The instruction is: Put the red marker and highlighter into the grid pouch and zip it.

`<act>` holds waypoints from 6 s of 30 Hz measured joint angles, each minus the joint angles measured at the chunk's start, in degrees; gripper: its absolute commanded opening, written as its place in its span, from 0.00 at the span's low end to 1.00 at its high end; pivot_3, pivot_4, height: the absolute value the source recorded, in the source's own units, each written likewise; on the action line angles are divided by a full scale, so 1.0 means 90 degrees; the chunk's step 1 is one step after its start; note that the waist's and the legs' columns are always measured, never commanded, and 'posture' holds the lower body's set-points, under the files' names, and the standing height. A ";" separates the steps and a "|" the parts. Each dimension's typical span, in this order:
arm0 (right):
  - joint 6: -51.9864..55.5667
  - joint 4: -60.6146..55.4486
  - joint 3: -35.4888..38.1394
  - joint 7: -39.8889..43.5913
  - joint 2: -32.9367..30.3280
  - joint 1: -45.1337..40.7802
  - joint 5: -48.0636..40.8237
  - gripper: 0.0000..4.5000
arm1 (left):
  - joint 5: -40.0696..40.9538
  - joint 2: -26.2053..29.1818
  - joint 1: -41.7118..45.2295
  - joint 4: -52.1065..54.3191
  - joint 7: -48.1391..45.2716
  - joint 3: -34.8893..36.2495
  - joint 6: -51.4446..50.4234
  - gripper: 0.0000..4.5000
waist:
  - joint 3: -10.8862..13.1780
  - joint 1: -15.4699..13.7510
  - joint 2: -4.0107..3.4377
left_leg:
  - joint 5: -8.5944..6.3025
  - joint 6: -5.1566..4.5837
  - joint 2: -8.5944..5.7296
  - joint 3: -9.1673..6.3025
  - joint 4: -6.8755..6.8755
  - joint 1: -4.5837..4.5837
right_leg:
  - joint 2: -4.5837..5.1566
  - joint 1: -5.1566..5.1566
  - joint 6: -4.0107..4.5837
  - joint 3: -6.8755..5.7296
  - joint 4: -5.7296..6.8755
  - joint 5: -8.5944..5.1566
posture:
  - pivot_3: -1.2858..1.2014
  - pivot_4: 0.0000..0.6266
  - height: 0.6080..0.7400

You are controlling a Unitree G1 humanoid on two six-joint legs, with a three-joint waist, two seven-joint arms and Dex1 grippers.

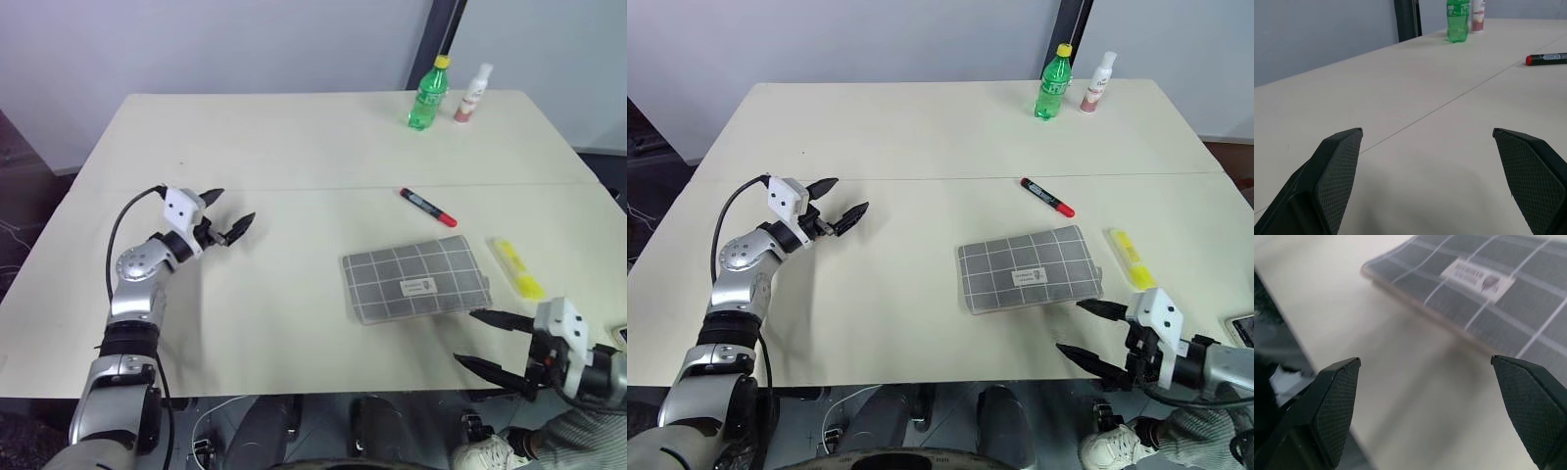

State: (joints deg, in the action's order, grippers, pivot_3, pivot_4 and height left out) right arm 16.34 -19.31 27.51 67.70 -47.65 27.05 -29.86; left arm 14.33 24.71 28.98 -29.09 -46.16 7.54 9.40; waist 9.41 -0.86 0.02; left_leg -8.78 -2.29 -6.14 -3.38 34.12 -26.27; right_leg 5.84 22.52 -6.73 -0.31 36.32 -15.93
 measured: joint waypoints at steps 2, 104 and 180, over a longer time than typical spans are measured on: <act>0.0000 -0.0001 0.0055 0.0021 -0.0059 0.0017 -0.0001 0.99 | -0.0003 0.0000 0.0000 0.0000 -0.0005 0.0000 0.0023 1.00 | 0.0000 0.0002 0.0000 | 0.0000 0.0000 0.0001 0.0000 0.0000 0.0000 | 0.0000 0.0000 0.0001 0.0000 0.0000 0.0000 | 0.52 0.24 1.00; 0.1446 0.0085 -0.1283 -0.4297 0.1979 -0.2813 0.0922 0.99 | -0.1239 -0.0704 0.0541 -0.0071 -0.0649 -0.2449 0.3262 0.00 | -0.0017 -0.0152 -0.0030 | 0.0002 -0.0001 0.0009 -0.0001 0.0004 0.0016 | -0.0022 -0.0004 0.0007 0.0004 0.0002 0.0012 | 0.52 0.24 1.00; 0.1339 -0.0623 -0.0684 -0.4222 0.1407 -0.2136 0.1311 0.99 | -0.1559 -0.0336 0.0014 0.0448 -0.0191 -0.2392 0.2990 0.00 | -0.0017 -0.0172 -0.0030 | 0.0001 0.0001 0.0010 0.0003 -0.0002 0.0011 | -0.0021 0.0005 0.0010 0.0008 0.0002 0.0012 | 0.52 0.24 1.00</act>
State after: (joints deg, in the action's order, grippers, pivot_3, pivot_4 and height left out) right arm 28.39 -24.91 21.36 29.70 -34.99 7.83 -18.06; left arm 0.29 21.68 29.11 -25.06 -47.87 -13.99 36.31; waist 9.25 -2.40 -0.25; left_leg -8.77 -2.28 -6.05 -3.35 34.10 -26.17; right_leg 5.65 22.56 -6.65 -0.24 36.34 -15.83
